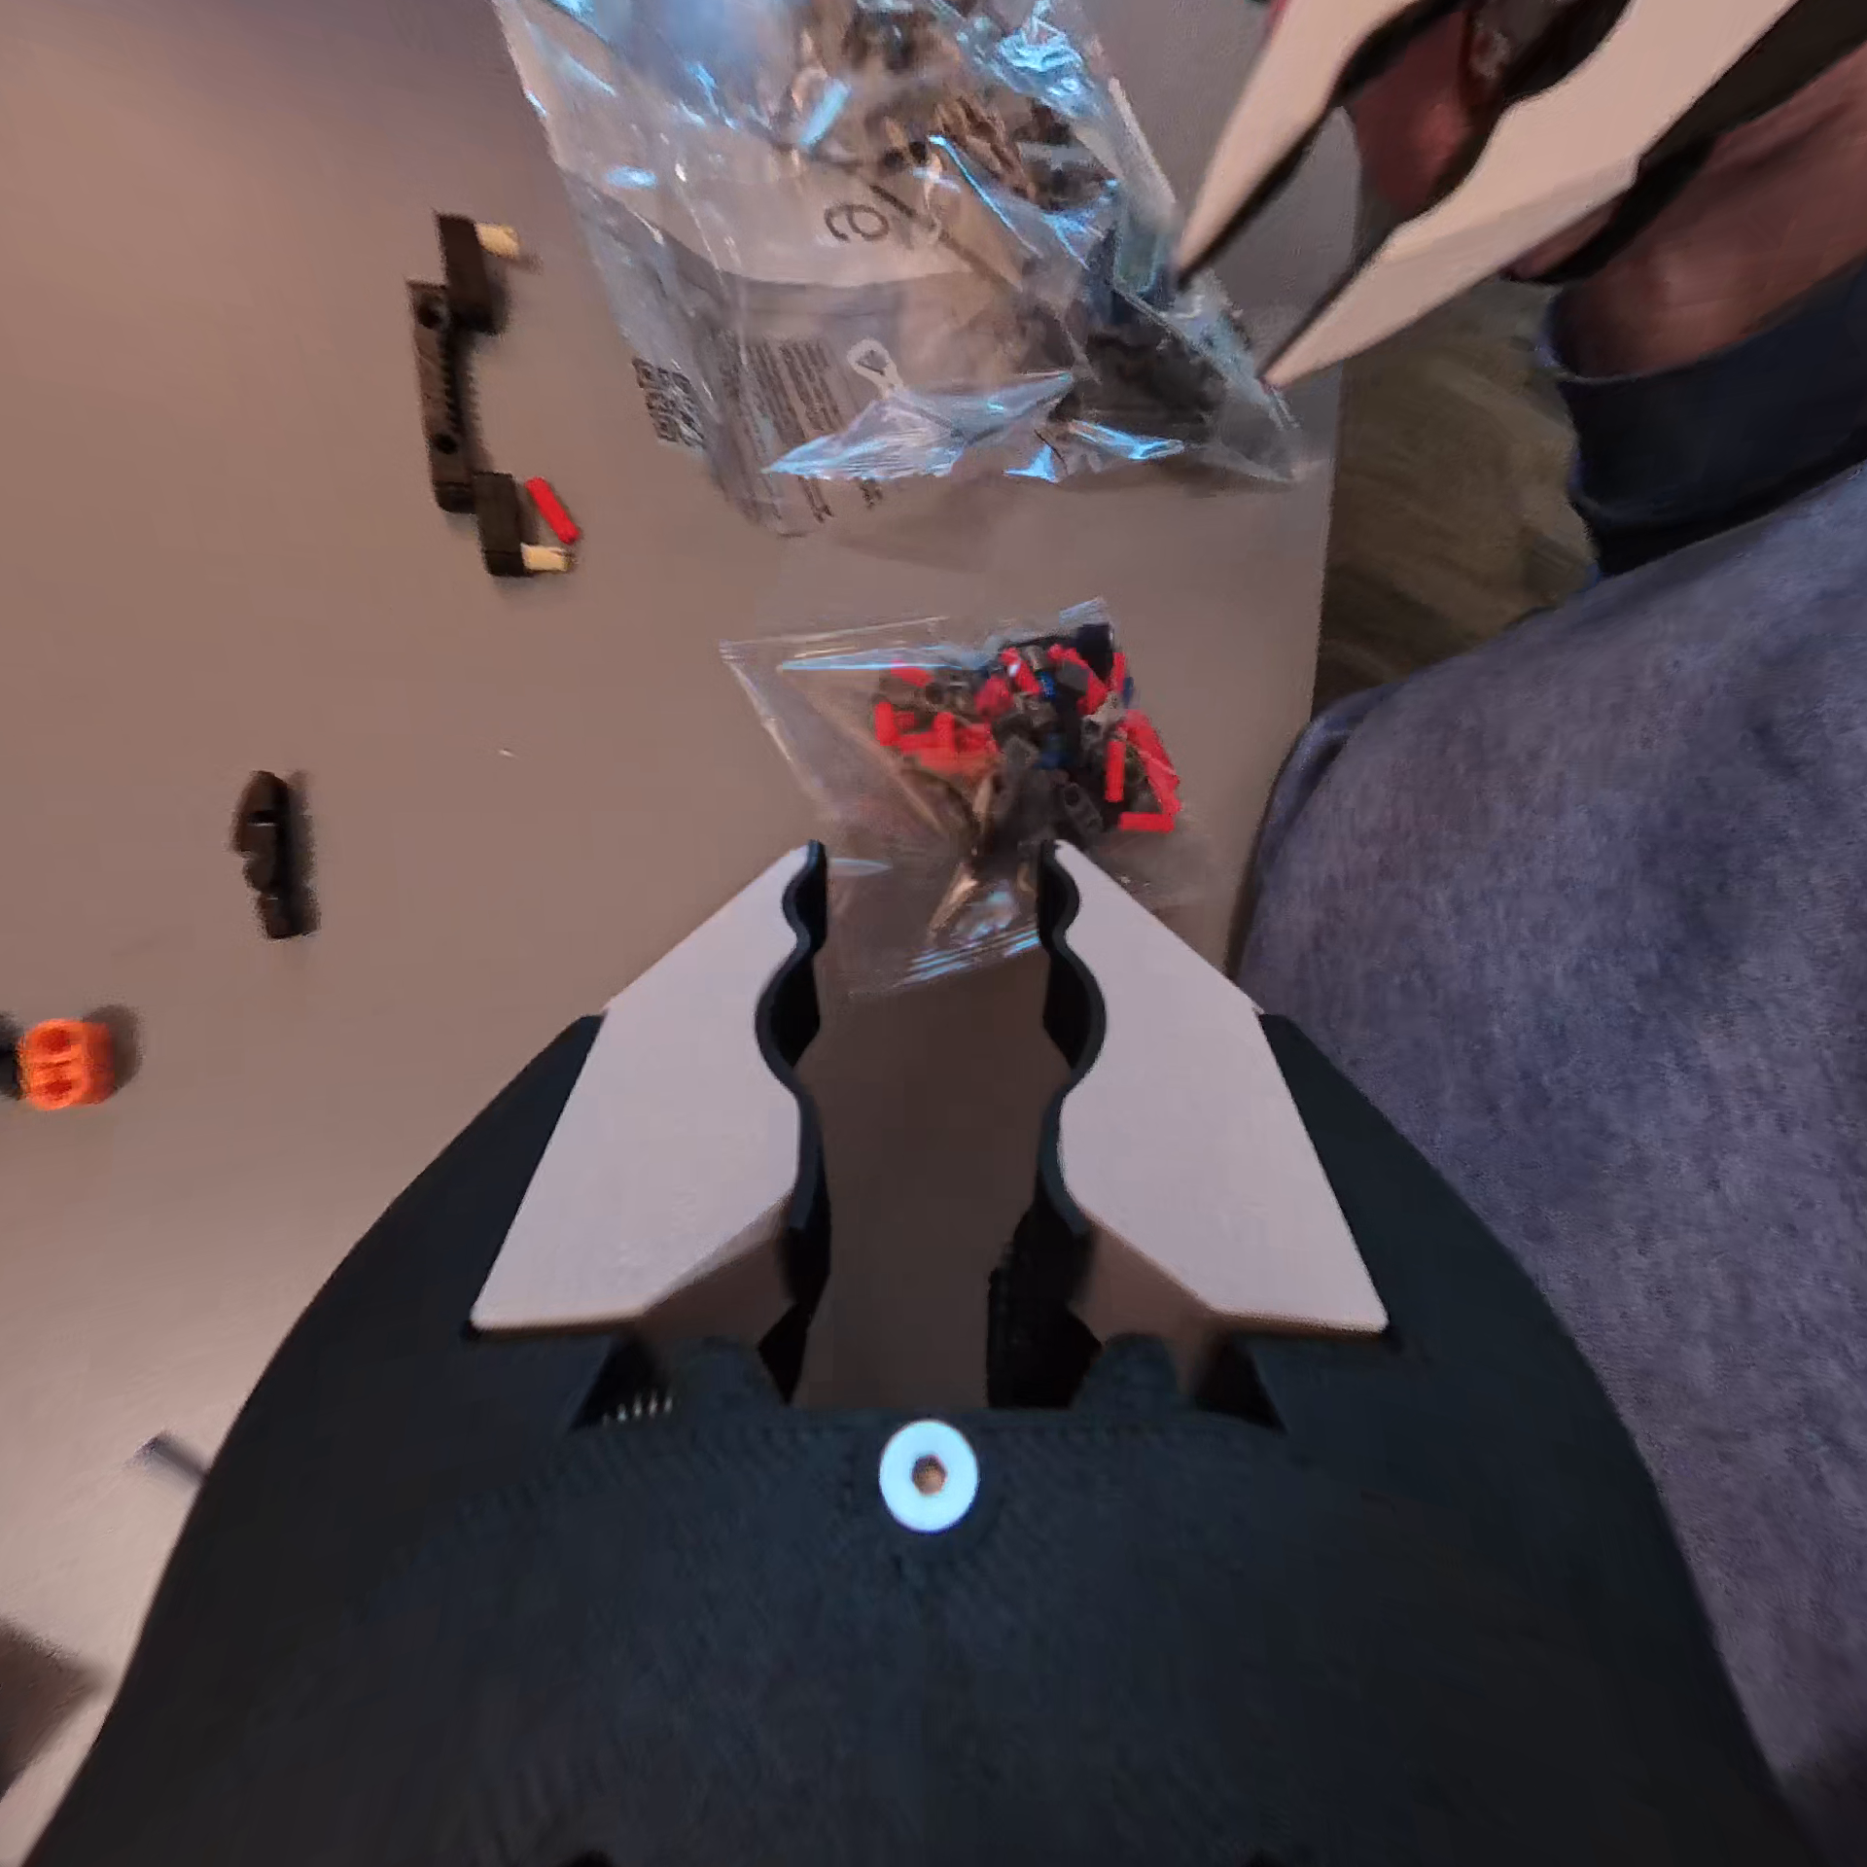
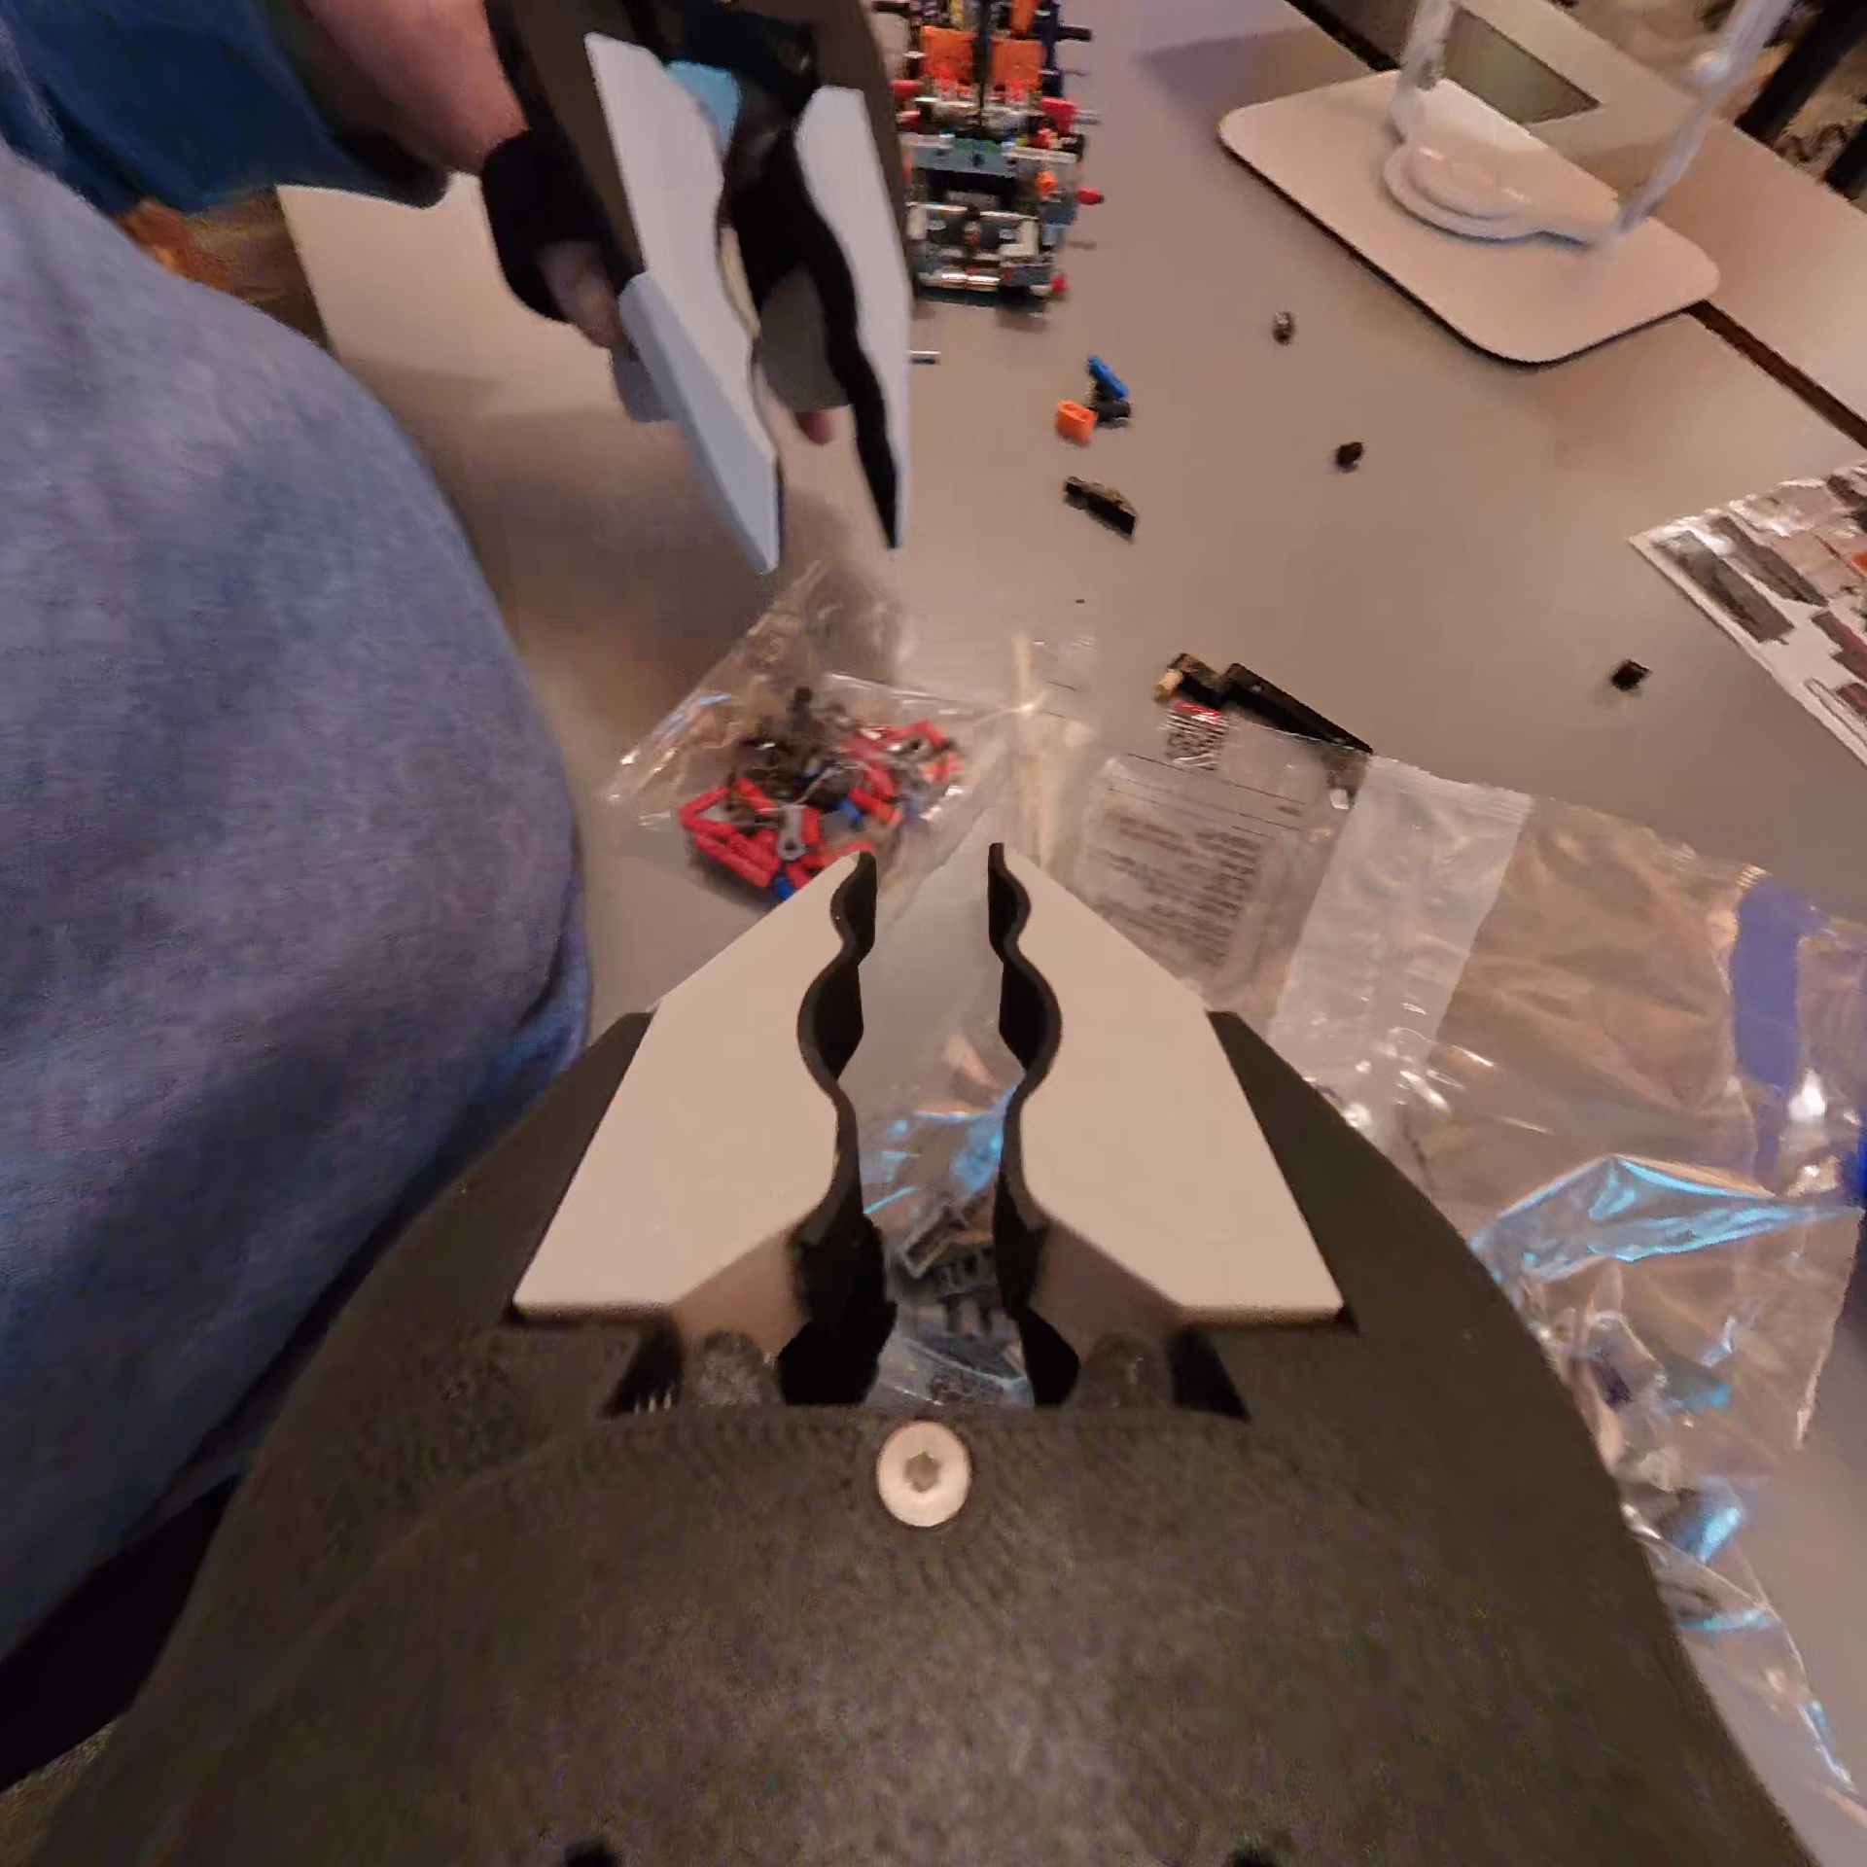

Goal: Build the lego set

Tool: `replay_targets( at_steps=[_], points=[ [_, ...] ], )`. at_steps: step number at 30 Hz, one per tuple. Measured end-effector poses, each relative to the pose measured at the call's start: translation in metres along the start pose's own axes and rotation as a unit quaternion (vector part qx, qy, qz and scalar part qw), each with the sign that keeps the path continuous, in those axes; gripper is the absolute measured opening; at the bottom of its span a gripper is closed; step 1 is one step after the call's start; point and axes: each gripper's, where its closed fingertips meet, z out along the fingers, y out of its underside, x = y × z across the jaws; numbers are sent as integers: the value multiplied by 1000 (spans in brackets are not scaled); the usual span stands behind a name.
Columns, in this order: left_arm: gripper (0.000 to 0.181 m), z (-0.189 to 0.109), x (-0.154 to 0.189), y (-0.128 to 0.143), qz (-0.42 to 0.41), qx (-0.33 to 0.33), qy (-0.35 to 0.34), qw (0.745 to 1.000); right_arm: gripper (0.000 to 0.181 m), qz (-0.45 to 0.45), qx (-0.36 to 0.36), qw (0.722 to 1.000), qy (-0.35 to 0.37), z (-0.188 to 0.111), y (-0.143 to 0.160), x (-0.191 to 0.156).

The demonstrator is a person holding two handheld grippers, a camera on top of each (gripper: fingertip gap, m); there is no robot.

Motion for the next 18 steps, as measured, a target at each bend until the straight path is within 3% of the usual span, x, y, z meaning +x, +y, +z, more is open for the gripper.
replay_targets(
  at_steps=[3,6,9,14,18],
  points=[
    [45,-12,-6,-5,64,7,-74,995,15,-22,-15,999,-30,4,4,-20],
    [39,-12,17,-11,136,16,-68,988,18,-46,-60,997,-36,15,20,-30],
    [37,3,33,3,214,-21,-69,974,20,-71,-92,993,-31,27,34,-34],
    [25,20,41,19,389,-43,-125,912,20,-91,-108,990,-14,39,41,-37],
    [16,34,37,24,450,-53,-156,878,18,-87,-110,990,-12,43,42,-38]
  ],
)
